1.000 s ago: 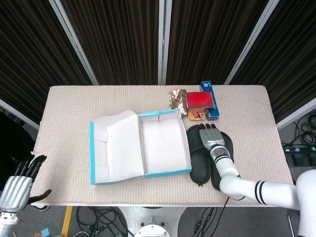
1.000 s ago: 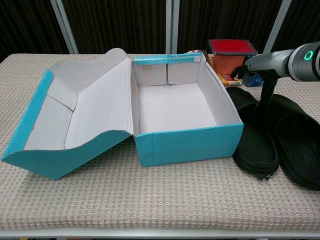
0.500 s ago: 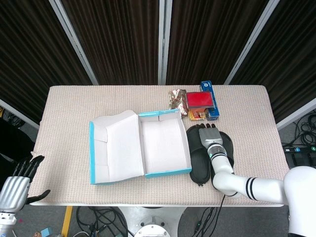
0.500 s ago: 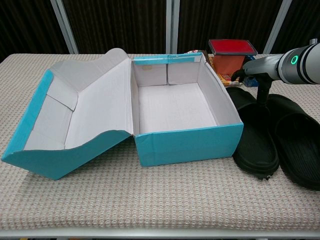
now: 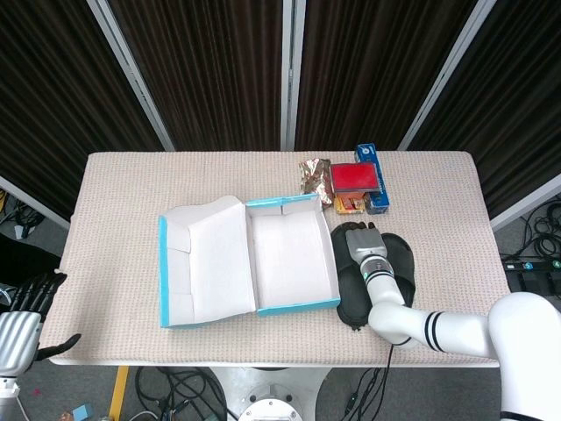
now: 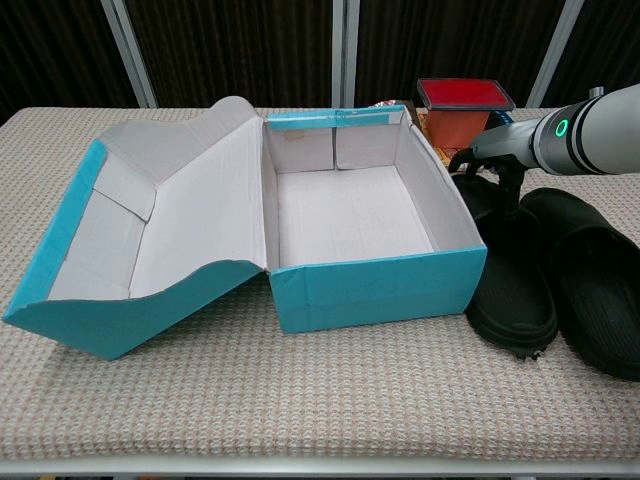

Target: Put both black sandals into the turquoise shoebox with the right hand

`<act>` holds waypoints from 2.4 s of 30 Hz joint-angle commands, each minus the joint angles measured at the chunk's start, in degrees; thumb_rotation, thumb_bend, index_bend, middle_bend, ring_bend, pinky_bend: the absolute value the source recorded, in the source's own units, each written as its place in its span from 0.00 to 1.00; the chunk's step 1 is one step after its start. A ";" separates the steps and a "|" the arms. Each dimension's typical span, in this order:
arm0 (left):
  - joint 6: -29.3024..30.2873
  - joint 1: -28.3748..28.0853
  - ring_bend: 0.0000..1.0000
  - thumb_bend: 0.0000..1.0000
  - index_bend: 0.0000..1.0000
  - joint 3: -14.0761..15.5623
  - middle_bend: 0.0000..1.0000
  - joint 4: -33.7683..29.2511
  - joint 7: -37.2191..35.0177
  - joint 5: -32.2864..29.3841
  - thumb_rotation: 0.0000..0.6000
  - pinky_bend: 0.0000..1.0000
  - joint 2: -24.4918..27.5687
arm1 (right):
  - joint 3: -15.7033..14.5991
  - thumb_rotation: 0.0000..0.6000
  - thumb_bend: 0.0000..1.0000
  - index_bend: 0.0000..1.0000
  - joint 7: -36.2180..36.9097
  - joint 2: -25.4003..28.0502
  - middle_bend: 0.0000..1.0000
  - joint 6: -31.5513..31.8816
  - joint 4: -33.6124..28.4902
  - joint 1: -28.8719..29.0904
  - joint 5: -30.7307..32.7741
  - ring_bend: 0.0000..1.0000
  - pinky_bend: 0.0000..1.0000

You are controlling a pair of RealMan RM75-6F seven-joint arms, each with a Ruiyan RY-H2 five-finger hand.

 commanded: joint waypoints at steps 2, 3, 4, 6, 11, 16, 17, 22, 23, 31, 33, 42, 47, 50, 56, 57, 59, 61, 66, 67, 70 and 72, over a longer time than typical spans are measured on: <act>-0.48 0.01 0.00 0.13 0.07 0.20 0.09 0.29 -0.49 -0.15 1.00 0.06 0.04 | 0.19 1.00 0.14 0.06 -0.60 -0.67 0.14 0.94 0.41 0.43 0.65 0.00 0.00; -0.57 -0.02 0.00 0.13 0.07 0.23 0.09 0.31 -0.66 -0.13 1.00 0.06 0.09 | 0.22 1.00 0.14 0.07 -0.85 -0.80 0.15 1.21 0.48 0.54 0.73 0.00 0.00; -0.66 -0.06 0.00 0.13 0.07 0.22 0.09 0.28 -0.77 -0.16 1.00 0.06 0.16 | 0.26 1.00 0.14 0.08 -0.99 -0.91 0.15 1.40 0.54 0.59 0.71 0.00 0.00; -0.65 -0.02 0.00 0.13 0.07 0.22 0.09 0.20 -1.06 -0.22 1.00 0.06 0.35 | 0.52 1.00 0.14 0.10 -1.10 -1.08 0.16 1.71 0.58 0.63 0.69 0.00 0.00; -1.07 0.08 0.00 0.13 0.07 0.27 0.09 -0.31 -2.80 -0.83 1.00 0.06 1.11 | 0.81 1.00 0.15 0.13 -1.62 -1.23 0.18 1.94 0.44 0.70 0.61 0.00 0.00; -1.31 0.15 0.00 0.13 0.07 0.58 0.09 -0.35 -4.03 -0.67 1.00 0.06 1.50 | 0.99 1.00 0.14 0.14 -2.20 -1.57 0.19 2.04 0.83 0.73 0.99 0.00 0.00; -1.38 0.14 0.00 0.13 0.07 0.62 0.09 -0.36 -4.28 -0.65 1.00 0.06 1.58 | 0.98 1.00 0.14 0.15 -2.35 -1.64 0.19 2.06 0.91 0.74 1.05 0.00 0.00; -1.89 -0.02 0.00 0.13 0.07 0.81 0.09 -0.62 -6.04 -0.61 1.00 0.06 2.20 | 1.13 1.00 0.14 0.15 -3.15 -1.95 0.20 2.39 1.31 0.83 1.70 0.00 0.00; -1.91 -0.03 0.00 0.13 0.07 0.83 0.09 -0.63 -6.28 -0.58 1.00 0.06 2.27 | 1.19 1.00 0.14 0.16 -3.22 -2.01 0.20 2.52 1.36 0.82 1.76 0.00 0.00; -1.81 -0.03 0.00 0.13 0.07 0.87 0.09 -0.38 -8.27 -0.34 1.00 0.06 2.39 | 2.07 1.00 0.14 0.22 -3.47 -2.51 0.25 3.55 1.82 0.46 1.55 0.00 0.00; -1.46 0.07 0.00 0.13 0.07 0.70 0.09 -0.14 -8.57 -0.41 1.00 0.06 2.35 | 2.22 1.00 0.14 0.24 -3.69 -2.60 0.26 3.53 2.03 0.40 1.55 0.00 0.00; -2.93 -0.53 0.00 0.13 0.07 0.82 0.09 -0.48 -9.54 -0.66 1.00 0.06 2.87 | 2.41 1.00 0.16 0.37 -4.22 -3.20 0.37 4.55 2.55 -0.21 -0.03 0.07 0.00; -3.67 -0.85 0.00 0.13 0.07 0.99 0.09 -0.88 -9.34 -0.59 1.00 0.06 2.96 | 2.55 1.00 0.17 0.43 -4.13 -2.56 0.42 4.86 2.17 -0.88 -1.39 0.11 0.00; -4.02 -0.98 0.00 0.13 0.07 1.08 0.09 -1.04 -9.18 -0.57 1.00 0.06 2.97 | 2.66 1.00 0.17 0.46 -3.74 -1.90 0.44 4.96 1.61 -1.42 -2.49 0.12 0.00; -4.87 -1.27 0.00 0.13 0.07 1.45 0.09 -1.61 -8.28 -0.32 1.00 0.06 2.80 | 2.40 1.00 0.17 0.47 -1.42 2.17 0.45 6.21 -3.94 -3.62 -7.51 0.12 0.00; -4.99 -1.33 0.00 0.13 0.07 1.50 0.09 -1.73 -8.06 -0.25 1.00 0.06 2.77 | 2.30 1.00 0.17 0.48 -0.89 3.17 0.45 6.64 -5.23 -4.10 -8.72 0.12 0.00; -5.19 -1.48 0.00 0.13 0.07 1.56 0.09 -2.04 -7.63 -0.08 1.00 0.06 2.72 | 2.25 1.00 0.17 0.48 0.55 5.45 0.45 7.48 -8.00 -5.23 -11.35 0.12 0.01; -5.43 -1.63 0.00 0.13 0.07 1.62 0.09 -2.47 -7.10 0.06 1.00 0.06 2.65 | 2.31 1.00 0.17 0.48 2.65 8.48 0.45 8.25 -11.34 -6.78 -14.67 0.13 0.02; -5.85 -1.84 0.00 0.13 0.07 1.90 0.09 -3.70 -5.79 0.39 1.00 0.06 2.60 | 2.63 1.00 0.17 0.50 8.75 16.08 0.46 9.73 -18.61 -11.11 -23.45 0.14 0.05; -5.85 -1.83 0.00 0.13 0.07 1.94 0.09 -3.90 -5.56 0.44 1.00 0.06 2.60 | 2.74 1.00 0.17 0.50 9.80 17.36 0.47 9.84 -19.71 -11.82 -24.83 0.14 0.06; -5.75 -1.79 0.00 0.13 0.07 2.06 0.09 -4.53 -4.81 0.61 1.00 0.06 2.69 | 3.16 1.00 0.17 0.51 13.07 21.25 0.48 10.15 -22.87 -13.99 -28.94 0.15 0.06; -5.66 -1.76 0.00 0.13 0.07 2.14 0.09 -4.95 -4.35 0.77 1.00 0.06 2.81 | 3.57 1.00 0.17 0.52 15.25 23.53 0.48 10.38 -24.70 -15.34 -31.50 0.15 0.07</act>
